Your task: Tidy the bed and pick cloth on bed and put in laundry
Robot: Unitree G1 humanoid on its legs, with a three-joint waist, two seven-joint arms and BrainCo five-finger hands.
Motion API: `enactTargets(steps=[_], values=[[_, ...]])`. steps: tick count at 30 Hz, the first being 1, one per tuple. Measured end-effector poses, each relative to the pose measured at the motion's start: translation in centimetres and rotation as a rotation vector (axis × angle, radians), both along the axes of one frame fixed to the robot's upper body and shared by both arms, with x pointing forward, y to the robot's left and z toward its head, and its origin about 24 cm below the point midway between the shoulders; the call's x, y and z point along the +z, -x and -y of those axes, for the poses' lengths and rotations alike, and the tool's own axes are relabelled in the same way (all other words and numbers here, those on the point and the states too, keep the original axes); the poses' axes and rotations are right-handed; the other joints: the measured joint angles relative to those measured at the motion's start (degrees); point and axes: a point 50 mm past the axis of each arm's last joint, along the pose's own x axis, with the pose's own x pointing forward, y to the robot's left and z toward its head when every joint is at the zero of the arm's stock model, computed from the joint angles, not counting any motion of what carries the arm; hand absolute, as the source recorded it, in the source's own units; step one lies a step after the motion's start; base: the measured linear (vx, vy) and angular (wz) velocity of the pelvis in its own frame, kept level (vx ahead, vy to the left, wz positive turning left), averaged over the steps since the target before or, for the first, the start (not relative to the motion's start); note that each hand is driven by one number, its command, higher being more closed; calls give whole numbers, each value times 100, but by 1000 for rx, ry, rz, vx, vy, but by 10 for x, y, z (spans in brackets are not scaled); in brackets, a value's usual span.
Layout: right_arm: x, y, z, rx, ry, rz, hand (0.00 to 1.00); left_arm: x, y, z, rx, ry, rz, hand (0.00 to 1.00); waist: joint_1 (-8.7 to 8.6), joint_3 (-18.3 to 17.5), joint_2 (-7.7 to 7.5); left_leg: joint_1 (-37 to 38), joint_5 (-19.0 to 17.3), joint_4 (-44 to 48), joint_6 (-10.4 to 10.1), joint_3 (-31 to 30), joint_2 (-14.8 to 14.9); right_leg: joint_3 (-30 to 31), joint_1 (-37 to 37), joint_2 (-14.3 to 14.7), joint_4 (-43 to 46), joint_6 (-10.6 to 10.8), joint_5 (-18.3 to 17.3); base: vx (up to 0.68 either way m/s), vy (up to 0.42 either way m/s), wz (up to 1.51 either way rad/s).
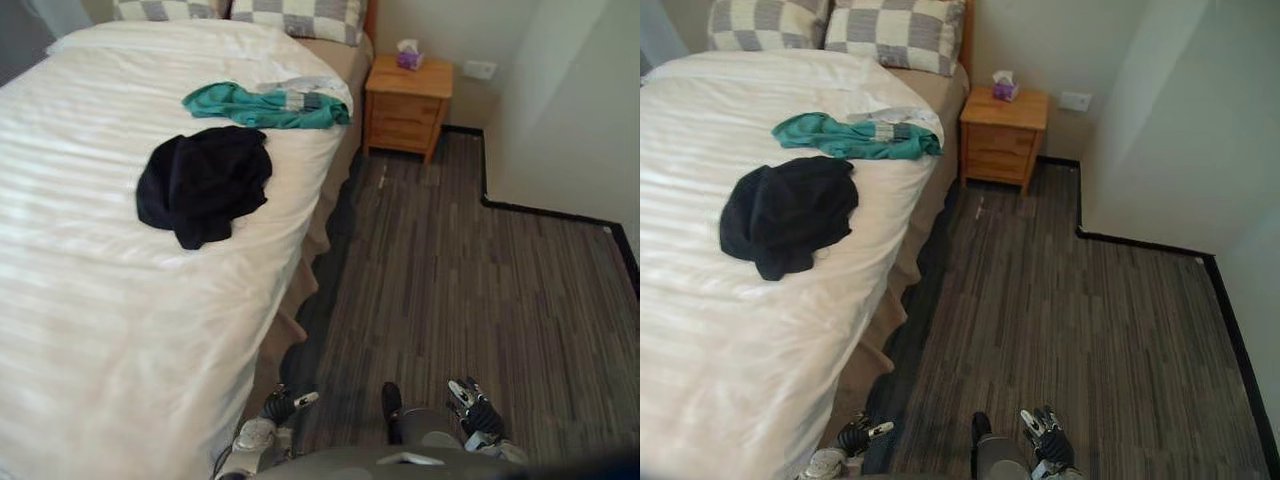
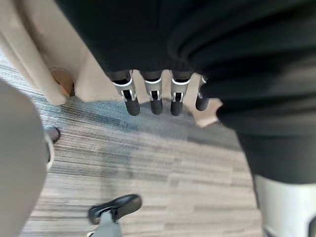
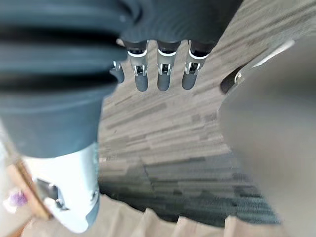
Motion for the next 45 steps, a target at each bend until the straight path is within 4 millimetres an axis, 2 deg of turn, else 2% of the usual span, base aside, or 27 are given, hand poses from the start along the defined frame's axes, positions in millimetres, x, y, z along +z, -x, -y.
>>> enactTargets(steps=[1,2,5,7,12,14,16,17,19,20,21,22,27,32,35,37,38,39,40,41,42,43,44,45], values=[[-1,3,1,2,3,-8,0,0,1,-2,3,-3,-7,0,-31,14,-105,55,-16,10,-34,30,-53,-184,-88,-81,627,25,-354,35,-58,-85],[-3,10,2,20,13,-39,0,1,-1,-9,12,-17,-9,0,12,27,-197,213,-16,4,-85,173,-128,-220,26,-28,523,31,-441,58,-9,-53],[-4,13,7,25,25,-57,0,-2,5,-7,39,-4,-30,0,-7,-30,-47,222,111,-6,-56,196,-60,-72,353,153,-376,47,-48,53,26,-46],[-5,16,9,14,21,-67,0,-3,11,-6,51,3,-46,0,-3,-27,-17,240,157,25,-27,161,-68,-78,497,134,-681,49,84,39,16,-25],[-10,28,11,62,47,-125,0,-5,19,-10,156,46,-57,0,31,-37,-35,319,268,429,-19,-192,-103,95,1075,118,-1412,88,406,64,6,-14],[-11,30,13,76,62,-150,0,-6,23,-12,230,78,-55,0,69,-40,-74,280,340,867,100,-674,-188,403,1247,66,-1472,99,422,77,34,-47],[-13,33,13,70,64,-170,0,-6,24,-12,237,83,-59,0,112,-47,-134,248,352,984,173,-849,-265,588,1261,11,-1478,88,447,72,85,-49],[-14,36,15,53,66,-197,0,-6,23,-12,242,94,-59,0,112,-51,-129,279,240,839,274,-1104,-371,719,1247,11,-1481,115,472,30,163,-44],[-17,42,16,-14,48,-241,0,-7,22,-10,244,106,-80,0,72,-62,-58,441,214,428,199,-1300,-397,721,1211,146,-1488,217,583,-7,119,-22],[-18,42,16,-26,43,-245,0,-7,22,-11,244,104,-87,0,78,-50,-86,459,204,407,184,-1284,-406,722,1207,145,-1488,229,591,1,19,-7],[-19,47,12,-101,33,-258,0,-10,19,-11,244,116,-139,0,108,48,-81,556,-197,-82,-91,-1410,-258,-3,874,195,-1521,168,851,16,17,-7],[-19,47,14,-99,39,-257,0,-9,19,-10,244,120,-137,0,119,73,-44,544,-174,0,-114,-1440,-263,14,893,192,-1521,157,841,20,23,-6],[-19,46,14,-96,41,-256,0,-10,20,-10,241,118,-140,0,132,89,-61,525,139,92,-34,-1487,-472,66,934,-2,-1521,166,799,15,27,-6],[-19,46,13,-86,39,-253,0,-9,20,-13,241,108,-134,0,132,126,-117,392,163,26,-21,-1616,-521,-152,871,-144,-1522,197,810,-31,27,24],[-17,42,14,-87,39,-231,0,-6,15,-14,233,100,-98,0,86,258,-129,339,-78,-175,-65,-1576,-338,-406,822,-77,-1522,206,829,-73,3,36],[-16,42,15,-84,47,-228,0,-5,11,-15,229,90,-83,0,160,267,-34,333,-200,-106,-254,-1437,-181,-434,830,60,-1475,116,764,-62,-39,-9],[-15,39,18,-73,60,-212,0,-5,12,-15,224,82,-88,0,159,265,80,357,-241,-36,-343,-1325,-16,-565,760,176,-1160,-11,612,58,-69,-37],[-13,36,20,-62,76,-193,0,-5,14,-16,216,73,-91,0,134,268,170,355,-251,152,-458,-1243,139,-694,631,274,-587,-88,250,195,-79,-52],[-13,34,19,-40,78,-188,0,-5,16,-20,212,58,-93,0,135,316,101,204,-180,722,-564,-1111,152,-661,509,241,-202,-80,-84,207,-97,-48],[-12,33,18,-29,78,-184,0,-4,15,-20,199,48,-90,0,122,307,62,50,-96,1066,-694,-1083,165,-617,483,243,-126,-98,-158,195,-164,-49],[-12,33,19,-9,82,-179,0,-3,11,-17,184,39,-76,0,110,299,49,-305,203,1851,-753,-1092,222,-510,534,214,-134,-203,-250,186,-273,-46],[-11,32,22,6,90,-174,0,-2,9,-15,192,46,-59,0,118,324,45,-716,662,2903,-585,-1149,377,-391,654,206,-155,-295,-320,196,-283,-44],[-10,32,24,12,96,-173,0,-2,8,-16,201,45,-51,0,117,364,98,-953,994,3443,-501,-1207,475,-333,748,238,-182,-350,-357,213,-210,-51],[-10,32,27,27,107,-172,0,-1,5,-15,225,53,-33,0,80,481,134,-1439,1516,4499,-313,-1446,668,-160,994,287,-315,-460,-397,203,-144,-55]])
